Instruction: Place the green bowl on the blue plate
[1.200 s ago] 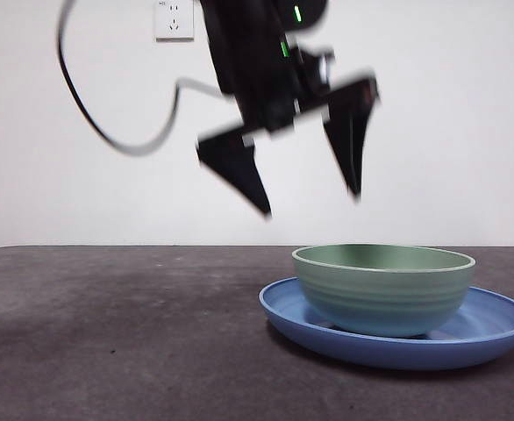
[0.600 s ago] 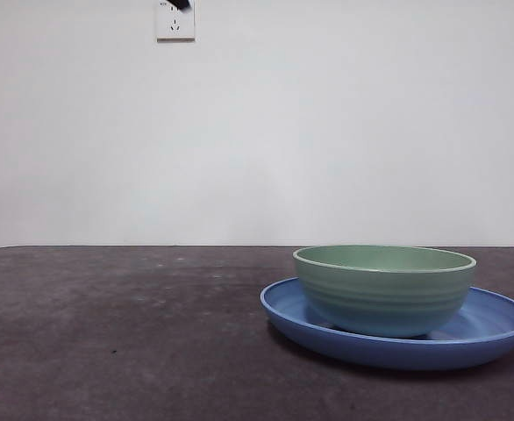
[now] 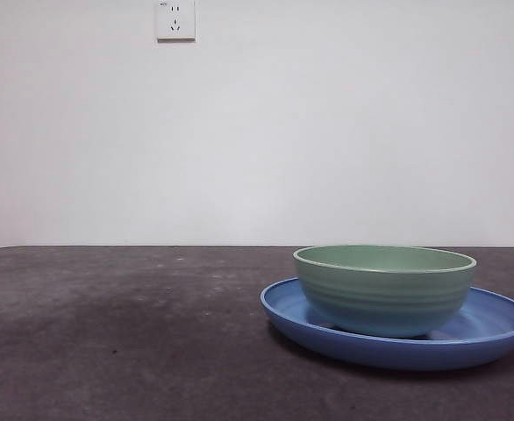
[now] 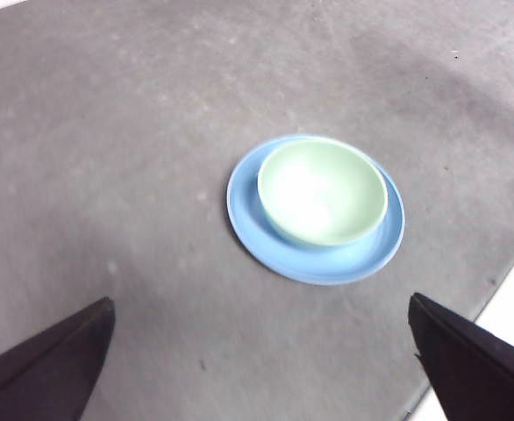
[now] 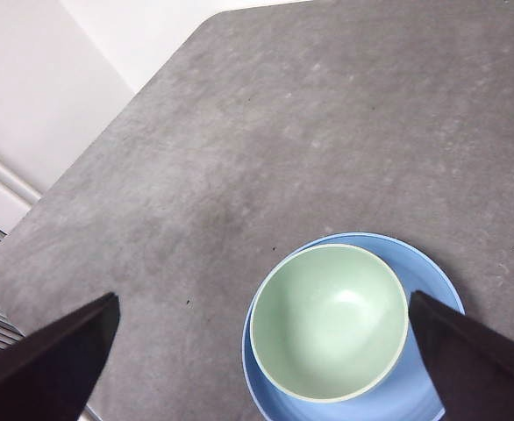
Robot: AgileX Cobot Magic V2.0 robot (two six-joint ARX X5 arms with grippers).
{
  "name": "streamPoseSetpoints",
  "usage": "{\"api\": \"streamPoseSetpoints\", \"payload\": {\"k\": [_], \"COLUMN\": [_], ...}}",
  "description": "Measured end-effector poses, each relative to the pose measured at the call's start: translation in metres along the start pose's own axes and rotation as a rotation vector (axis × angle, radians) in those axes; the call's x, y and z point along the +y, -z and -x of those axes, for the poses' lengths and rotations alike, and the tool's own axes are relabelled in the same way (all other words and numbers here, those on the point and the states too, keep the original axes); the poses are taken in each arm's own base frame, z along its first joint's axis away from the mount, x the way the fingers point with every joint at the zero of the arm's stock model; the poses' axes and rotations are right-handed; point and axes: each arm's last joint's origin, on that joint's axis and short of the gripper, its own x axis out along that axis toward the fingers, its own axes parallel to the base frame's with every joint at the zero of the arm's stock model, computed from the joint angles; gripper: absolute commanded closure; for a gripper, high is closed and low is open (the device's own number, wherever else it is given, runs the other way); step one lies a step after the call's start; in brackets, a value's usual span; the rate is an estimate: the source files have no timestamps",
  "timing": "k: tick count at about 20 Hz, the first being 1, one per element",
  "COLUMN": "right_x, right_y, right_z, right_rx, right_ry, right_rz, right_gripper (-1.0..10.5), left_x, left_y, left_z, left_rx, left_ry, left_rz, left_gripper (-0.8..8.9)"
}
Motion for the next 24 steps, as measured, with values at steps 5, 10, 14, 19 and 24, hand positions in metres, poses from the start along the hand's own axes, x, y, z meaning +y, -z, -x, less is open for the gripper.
{"api": "streamPoseSetpoints", "payload": {"k": [5,10,14,19,24], "right_x": [0.0,0.0,-0.005,-0.039,-0.086], "right_y": [0.0,0.0,0.002,0.001,0.002], "right_z": [0.0,0.0,-0.006,-0.04,-0.078], "right_rx": [0.0,0.001,0.051,0.227,0.329], "right_ry": [0.0,0.0,0.008,0.071,0.115], "right_rz": [0.0,-0.002,-0.057,-0.218,-0.329], "right_gripper": [2.9,2.9,2.9,3.2,3.9], "left_x": [-0.001,-0.001,-0.001,-0.001,-0.001], "left_y": [0.018,0.017,0.017,0.017,0.017], "left_z": [0.011,0.015,0.014,0.014,0.015], "left_rx": [-0.039,-0.064,-0.063,-0.064,-0.064], "left_ry": [0.002,0.004,0.004,0.004,0.004], "left_rz": [0.065,0.066,0.066,0.066,0.066], "left_gripper": [1.57,1.57,1.57,1.56,1.56]}}
